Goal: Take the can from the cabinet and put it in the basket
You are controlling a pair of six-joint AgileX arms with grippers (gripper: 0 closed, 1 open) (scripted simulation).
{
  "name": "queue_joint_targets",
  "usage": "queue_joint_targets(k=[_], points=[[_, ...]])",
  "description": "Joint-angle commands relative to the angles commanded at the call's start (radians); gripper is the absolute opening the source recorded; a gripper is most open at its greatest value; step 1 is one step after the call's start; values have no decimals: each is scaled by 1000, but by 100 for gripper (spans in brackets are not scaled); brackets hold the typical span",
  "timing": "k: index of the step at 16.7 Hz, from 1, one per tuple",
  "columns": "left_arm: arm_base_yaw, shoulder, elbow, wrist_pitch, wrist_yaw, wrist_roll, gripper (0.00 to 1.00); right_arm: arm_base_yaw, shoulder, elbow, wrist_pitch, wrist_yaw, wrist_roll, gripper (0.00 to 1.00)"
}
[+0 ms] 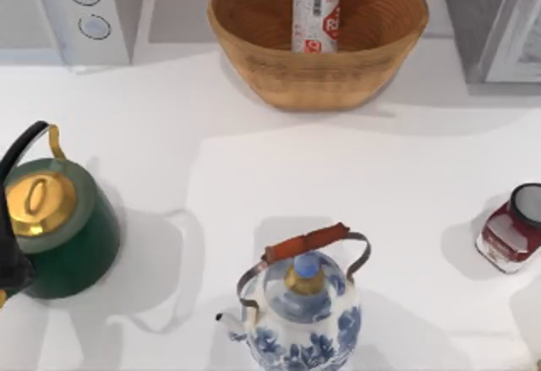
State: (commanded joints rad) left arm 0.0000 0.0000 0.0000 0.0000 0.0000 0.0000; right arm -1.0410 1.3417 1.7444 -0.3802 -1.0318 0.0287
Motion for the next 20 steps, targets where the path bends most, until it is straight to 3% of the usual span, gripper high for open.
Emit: queue_joint_targets(k=[6,9,13,20], points=[[0,0,0,0,0,0,100,6,2,3,1,10,0,100],[0,0,0,0,0,0,100,94,8,11,-6,102,0,100],[0,0,0,0,0,0,100,342,14,27,-21,349,-1,100],[0,0,0,0,0,0,100,964,-3,25,-45,969,-6,100]])
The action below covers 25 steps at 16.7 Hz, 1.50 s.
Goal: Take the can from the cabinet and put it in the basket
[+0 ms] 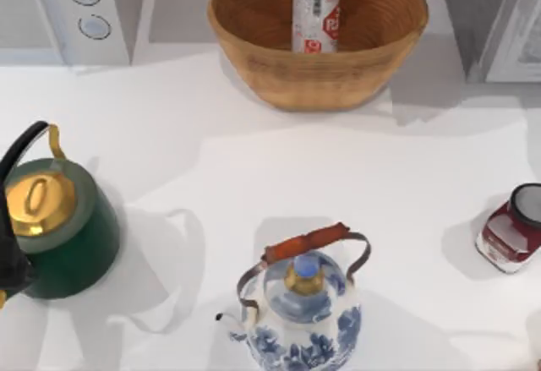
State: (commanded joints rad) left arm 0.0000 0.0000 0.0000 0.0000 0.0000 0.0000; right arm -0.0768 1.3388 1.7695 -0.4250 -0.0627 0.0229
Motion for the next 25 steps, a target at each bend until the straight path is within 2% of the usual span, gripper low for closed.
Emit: queue_joint_targets(k=[4,6,8,15,22,25], points=[[0,0,0,0,0,0,100,319,-23,-22,-9,316,-3,100],[0,0,0,0,0,0,100,428,-35,-34,-12,425,-5,100],[0,0,0,0,0,0,100,494,-43,-43,-13,491,-6,100],[0,0,0,0,0,0,100,491,-64,-36,-20,531,-19,100],[0,0,0,0,0,0,100,413,78,64,23,454,-17,100],[0,0,0,0,0,0,100,410,83,68,25,451,-17,100]])
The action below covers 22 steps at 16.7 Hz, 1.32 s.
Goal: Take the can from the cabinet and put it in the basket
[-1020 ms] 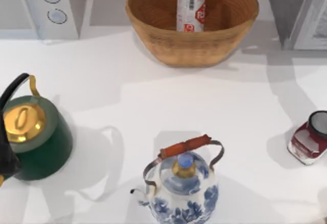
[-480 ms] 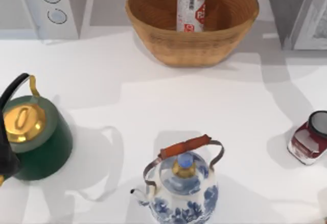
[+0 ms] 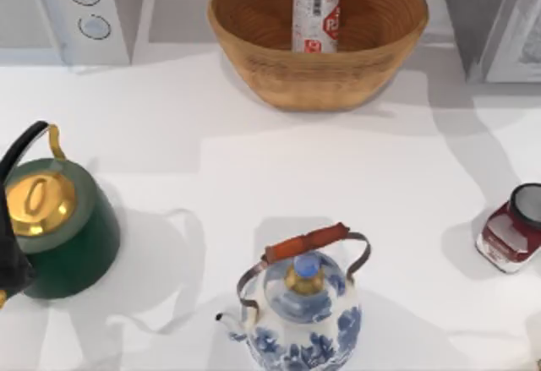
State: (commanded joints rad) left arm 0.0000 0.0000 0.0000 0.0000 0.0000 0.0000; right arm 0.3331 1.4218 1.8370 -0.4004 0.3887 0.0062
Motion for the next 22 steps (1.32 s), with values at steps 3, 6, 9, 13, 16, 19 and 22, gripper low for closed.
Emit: queue_joint_targets(k=[3,6,9,13,16,19,22], points=[[0,0,0,0,0,0,100,6,-31,-24,1,1,-2,100],[0,0,0,0,0,0,100,-17,-109,-117,25,-22,-3,100],[0,0,0,0,0,0,100,-51,-258,-292,66,-61,-3,100],[0,0,0,0,0,0,100,-103,-477,-565,130,-125,-3,100],[0,0,0,0,0,0,100,-142,-621,-787,176,-170,-4,100],[0,0,0,0,0,0,100,-178,-795,-1058,218,-211,-4,100],[0,0,0,0,0,0,100,-217,-1003,-1355,264,-256,-5,100]])
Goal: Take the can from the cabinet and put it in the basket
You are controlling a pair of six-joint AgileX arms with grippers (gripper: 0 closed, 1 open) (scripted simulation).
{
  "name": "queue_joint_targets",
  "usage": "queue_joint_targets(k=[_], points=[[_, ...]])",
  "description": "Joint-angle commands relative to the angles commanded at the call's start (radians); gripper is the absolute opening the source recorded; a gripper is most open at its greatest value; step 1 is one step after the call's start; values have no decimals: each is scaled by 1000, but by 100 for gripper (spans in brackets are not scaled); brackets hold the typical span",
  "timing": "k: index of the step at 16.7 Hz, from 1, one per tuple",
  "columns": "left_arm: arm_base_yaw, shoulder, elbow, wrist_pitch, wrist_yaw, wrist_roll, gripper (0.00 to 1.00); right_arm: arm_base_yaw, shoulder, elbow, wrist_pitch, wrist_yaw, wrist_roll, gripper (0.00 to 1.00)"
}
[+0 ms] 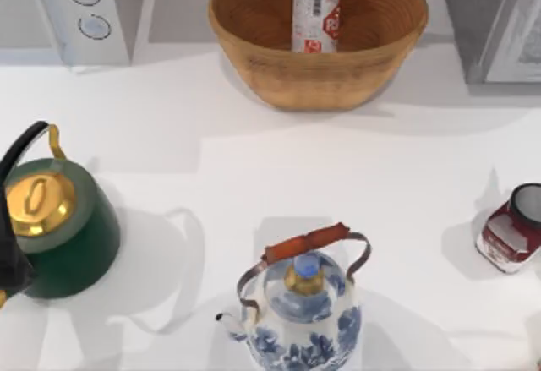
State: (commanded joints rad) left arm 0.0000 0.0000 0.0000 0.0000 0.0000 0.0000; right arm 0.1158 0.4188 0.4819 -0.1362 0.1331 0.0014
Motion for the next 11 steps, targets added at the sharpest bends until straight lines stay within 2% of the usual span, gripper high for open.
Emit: queue_joint_targets(k=[5,8,11], points=[[0,0,0,0,0,0,100,-76,-306,-364,90,-88,-1,100],[0,0,0,0,0,0,100,-110,-402,-465,129,-126,-1,100],[0,0,0,0,0,0,100,-116,-419,-482,136,-133,-1,100]])
